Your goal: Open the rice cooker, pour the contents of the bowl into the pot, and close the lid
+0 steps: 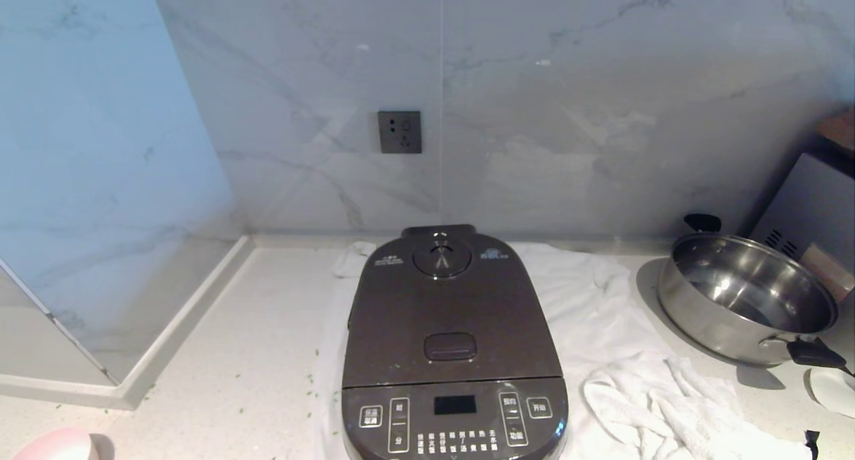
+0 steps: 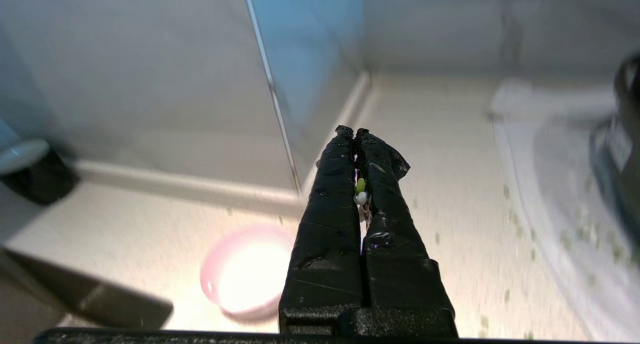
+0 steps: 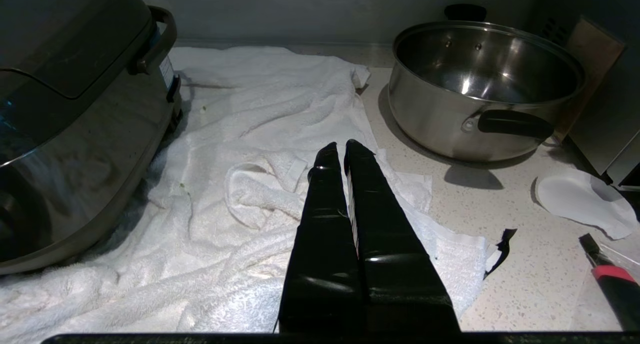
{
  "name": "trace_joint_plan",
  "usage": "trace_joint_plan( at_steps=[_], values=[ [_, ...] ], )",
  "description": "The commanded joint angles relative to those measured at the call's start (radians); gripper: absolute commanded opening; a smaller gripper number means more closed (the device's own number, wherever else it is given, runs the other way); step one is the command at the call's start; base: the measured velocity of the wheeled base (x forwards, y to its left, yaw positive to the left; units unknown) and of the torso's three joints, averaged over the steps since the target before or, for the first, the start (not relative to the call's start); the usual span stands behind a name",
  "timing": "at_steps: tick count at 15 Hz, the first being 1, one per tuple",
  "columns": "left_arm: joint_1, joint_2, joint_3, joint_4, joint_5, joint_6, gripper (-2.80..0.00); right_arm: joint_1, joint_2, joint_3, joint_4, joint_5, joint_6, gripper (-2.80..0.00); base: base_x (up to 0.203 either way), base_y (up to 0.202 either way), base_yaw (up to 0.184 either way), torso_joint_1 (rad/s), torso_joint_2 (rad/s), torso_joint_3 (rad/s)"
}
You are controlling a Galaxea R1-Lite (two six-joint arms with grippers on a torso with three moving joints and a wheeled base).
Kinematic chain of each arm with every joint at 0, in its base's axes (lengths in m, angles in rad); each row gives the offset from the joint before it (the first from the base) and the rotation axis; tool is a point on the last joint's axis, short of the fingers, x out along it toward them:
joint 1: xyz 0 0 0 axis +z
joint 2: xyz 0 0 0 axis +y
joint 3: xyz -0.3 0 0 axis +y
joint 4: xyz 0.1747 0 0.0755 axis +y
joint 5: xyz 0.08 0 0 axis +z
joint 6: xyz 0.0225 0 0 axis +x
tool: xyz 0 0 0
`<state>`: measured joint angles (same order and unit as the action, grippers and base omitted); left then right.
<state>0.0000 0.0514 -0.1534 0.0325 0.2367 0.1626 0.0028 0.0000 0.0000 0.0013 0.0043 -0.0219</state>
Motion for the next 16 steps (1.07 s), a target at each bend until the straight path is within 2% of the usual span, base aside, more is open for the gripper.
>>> trace_joint_plan(
  at_steps=[1,3,6,8,13,16],
  values=[
    [0.001,-0.051,0.089,0.019,-0.029,-0.004,-2.80,0.000,0.002,0.000,0.000,0.000,-0.001,-2.80,0.000,0.000,0.000,0.000,0.00,0.000],
    [0.001,-0.051,0.092,0.032,-0.146,-0.034,-2.80,0.000,0.002,0.000,0.000,0.000,0.000,-2.80,0.000,0.000,0.000,0.000,0.00,0.000],
    [0.001,-0.050,0.114,0.076,-0.272,-0.014,-2.80,0.000,0.002,0.000,0.000,0.000,-0.001,-2.80,0.000,0.000,0.000,0.000,0.00,0.000],
    [-0.002,-0.050,0.112,0.081,-0.271,-0.047,-2.80,0.000,0.002,0.000,0.000,0.000,-0.001,-2.80,0.000,0.000,0.000,0.000,0.00,0.000],
    [0.000,-0.048,0.115,0.078,-0.261,-0.038,-2.80,0.000,0.002,0.000,0.000,0.000,-0.001,-2.80,0.000,0.000,0.000,0.000,0.00,0.000],
    [-0.002,-0.050,0.113,0.076,-0.260,-0.066,-2.80,0.000,0.002,0.000,0.000,0.000,-0.001,-2.80,0.000,0.000,0.000,0.000,0.00,0.000]
  ],
)
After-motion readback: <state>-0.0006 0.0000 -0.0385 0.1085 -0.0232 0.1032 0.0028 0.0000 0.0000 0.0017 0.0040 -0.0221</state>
